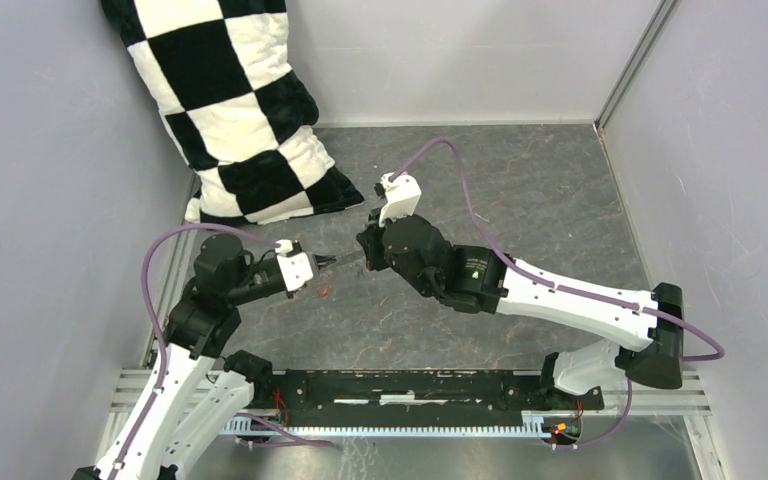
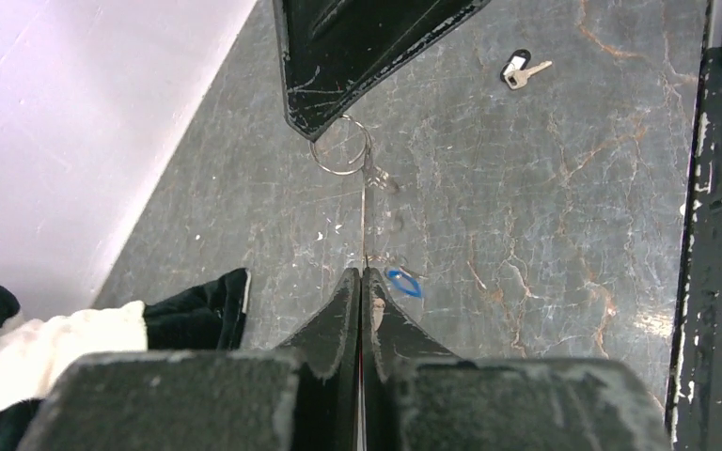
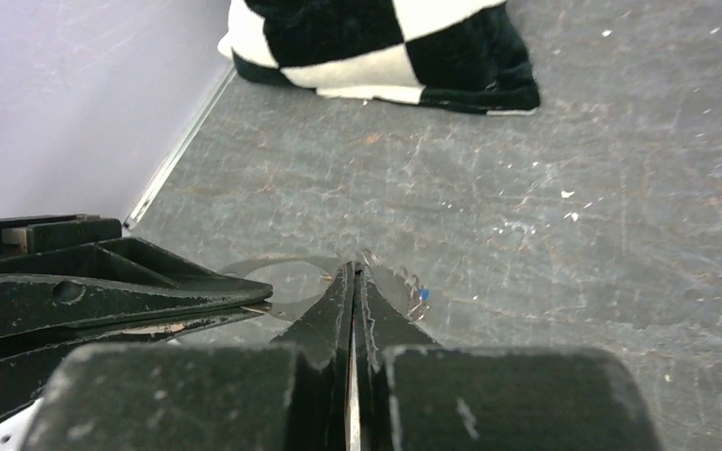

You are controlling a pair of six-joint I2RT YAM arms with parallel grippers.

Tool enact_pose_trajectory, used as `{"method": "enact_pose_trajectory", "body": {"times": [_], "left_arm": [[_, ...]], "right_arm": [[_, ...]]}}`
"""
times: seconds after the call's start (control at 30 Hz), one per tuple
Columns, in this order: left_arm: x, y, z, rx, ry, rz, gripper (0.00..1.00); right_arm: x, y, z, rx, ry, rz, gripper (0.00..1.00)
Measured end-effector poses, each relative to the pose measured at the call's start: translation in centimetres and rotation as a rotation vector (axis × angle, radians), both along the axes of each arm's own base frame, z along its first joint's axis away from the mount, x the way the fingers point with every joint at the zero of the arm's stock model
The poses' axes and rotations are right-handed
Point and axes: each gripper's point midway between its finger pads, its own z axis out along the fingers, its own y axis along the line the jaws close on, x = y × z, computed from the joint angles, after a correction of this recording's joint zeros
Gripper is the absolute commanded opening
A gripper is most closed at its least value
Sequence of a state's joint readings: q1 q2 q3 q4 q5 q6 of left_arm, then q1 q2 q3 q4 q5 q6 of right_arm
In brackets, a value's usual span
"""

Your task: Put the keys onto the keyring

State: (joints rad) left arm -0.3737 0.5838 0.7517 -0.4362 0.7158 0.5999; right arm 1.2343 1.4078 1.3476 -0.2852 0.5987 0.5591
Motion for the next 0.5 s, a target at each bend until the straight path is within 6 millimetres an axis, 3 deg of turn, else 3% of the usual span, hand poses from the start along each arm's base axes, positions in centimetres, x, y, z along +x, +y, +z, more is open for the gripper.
{"method": "enact_pose_trajectory", "body": {"times": [0.33, 0.5], "left_arm": [[-1.7, 0.2, -0.7, 0.041, -0.088, -0.069, 0.02], [-2.9, 0.3, -0.6, 0.057, -0.143, -0.118, 0.02]], "right_arm": [[-0.3, -0.5, -3.6, 0.069, 0.207, 0.103, 0.01], [0.6, -1.5, -5.1, 0.038, 0.266, 0.103, 0.01]]}}
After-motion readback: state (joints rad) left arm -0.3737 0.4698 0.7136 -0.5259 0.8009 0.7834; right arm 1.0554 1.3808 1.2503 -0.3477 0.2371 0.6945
